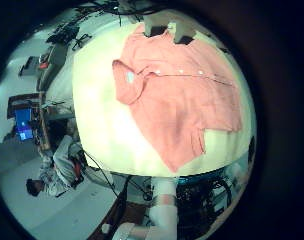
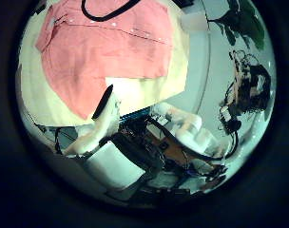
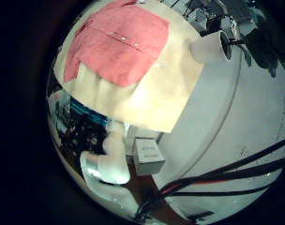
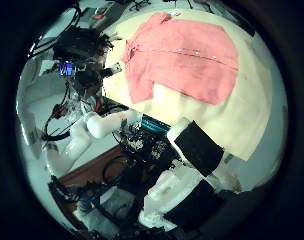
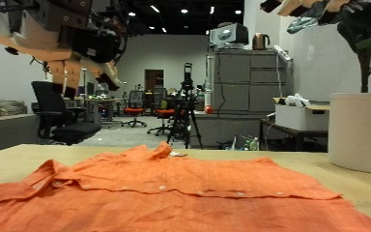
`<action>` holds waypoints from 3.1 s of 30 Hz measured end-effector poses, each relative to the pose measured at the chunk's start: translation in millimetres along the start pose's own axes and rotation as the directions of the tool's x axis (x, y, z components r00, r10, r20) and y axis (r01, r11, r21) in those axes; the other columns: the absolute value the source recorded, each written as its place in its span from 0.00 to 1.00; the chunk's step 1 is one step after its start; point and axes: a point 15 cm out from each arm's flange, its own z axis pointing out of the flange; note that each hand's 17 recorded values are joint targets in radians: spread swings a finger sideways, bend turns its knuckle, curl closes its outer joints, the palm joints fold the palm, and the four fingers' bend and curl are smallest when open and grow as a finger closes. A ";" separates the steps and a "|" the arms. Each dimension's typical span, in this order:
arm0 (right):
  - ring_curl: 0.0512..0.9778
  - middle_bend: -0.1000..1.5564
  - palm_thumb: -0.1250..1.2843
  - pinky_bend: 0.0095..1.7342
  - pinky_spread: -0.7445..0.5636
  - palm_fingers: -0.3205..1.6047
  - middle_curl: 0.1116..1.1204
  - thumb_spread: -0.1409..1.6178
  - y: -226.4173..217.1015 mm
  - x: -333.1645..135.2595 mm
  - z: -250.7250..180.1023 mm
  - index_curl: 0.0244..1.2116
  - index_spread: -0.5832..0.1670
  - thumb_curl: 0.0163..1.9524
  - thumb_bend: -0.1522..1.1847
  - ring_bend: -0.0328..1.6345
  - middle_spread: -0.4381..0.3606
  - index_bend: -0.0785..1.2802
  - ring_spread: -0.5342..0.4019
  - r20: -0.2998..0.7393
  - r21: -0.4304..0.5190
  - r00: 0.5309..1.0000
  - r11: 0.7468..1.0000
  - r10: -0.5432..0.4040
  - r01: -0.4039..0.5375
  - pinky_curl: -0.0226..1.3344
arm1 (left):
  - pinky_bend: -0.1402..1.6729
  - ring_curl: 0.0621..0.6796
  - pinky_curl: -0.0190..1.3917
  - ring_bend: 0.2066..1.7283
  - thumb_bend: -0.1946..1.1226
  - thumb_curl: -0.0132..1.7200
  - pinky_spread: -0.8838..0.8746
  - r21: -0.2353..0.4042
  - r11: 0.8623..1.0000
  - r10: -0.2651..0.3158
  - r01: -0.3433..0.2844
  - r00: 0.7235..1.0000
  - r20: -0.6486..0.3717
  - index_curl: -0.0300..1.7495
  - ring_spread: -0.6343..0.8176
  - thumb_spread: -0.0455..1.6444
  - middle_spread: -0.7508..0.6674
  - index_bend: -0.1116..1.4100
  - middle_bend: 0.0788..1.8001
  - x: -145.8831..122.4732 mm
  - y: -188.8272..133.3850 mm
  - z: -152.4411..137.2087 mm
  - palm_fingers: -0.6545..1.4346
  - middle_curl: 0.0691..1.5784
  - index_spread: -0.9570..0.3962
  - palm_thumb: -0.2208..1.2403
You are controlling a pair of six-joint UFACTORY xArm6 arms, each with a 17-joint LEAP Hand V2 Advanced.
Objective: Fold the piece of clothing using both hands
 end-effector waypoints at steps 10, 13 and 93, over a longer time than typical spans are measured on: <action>0.18 0.18 0.49 0.11 0.78 0.28 0.20 0.88 4.3 5.7 -2.9 0.29 0.30 0.13 0.11 0.13 0.47 0.20 0.76 0.006 0.014 1.000 1.000 0.017 -0.017 0.23 | 0.18 0.25 0.23 0.12 0.13 0.20 0.75 -0.014 1.000 -0.019 0.019 1.000 -0.008 0.21 0.73 0.68 0.60 0.19 0.07 -7.9 2.9 5.2 0.39 0.18 0.76 0.54; 0.18 0.18 0.49 0.10 0.78 0.28 0.21 0.88 5.0 8.5 -3.8 0.29 0.30 0.13 0.11 0.13 0.48 0.20 0.75 0.005 0.016 1.000 1.000 0.026 -0.026 0.23 | 0.18 0.26 0.23 0.12 0.13 0.20 0.75 -0.023 1.000 -0.014 0.014 1.000 -0.002 0.21 0.73 0.68 0.61 0.19 0.06 -5.9 4.5 7.7 0.38 0.18 0.76 0.54; 0.16 0.22 0.51 0.13 0.71 0.33 0.24 0.88 -4.8 64.8 106.6 0.27 0.45 0.13 0.10 0.14 0.72 0.19 0.85 -0.091 -0.173 0.994 0.983 0.054 -0.069 0.23 | 0.73 0.76 0.45 0.66 0.18 0.32 0.14 -0.287 0.949 0.249 -0.134 0.875 0.415 0.34 0.10 0.59 0.18 0.33 0.38 -12.7 2.8 138.6 0.80 0.60 0.36 0.75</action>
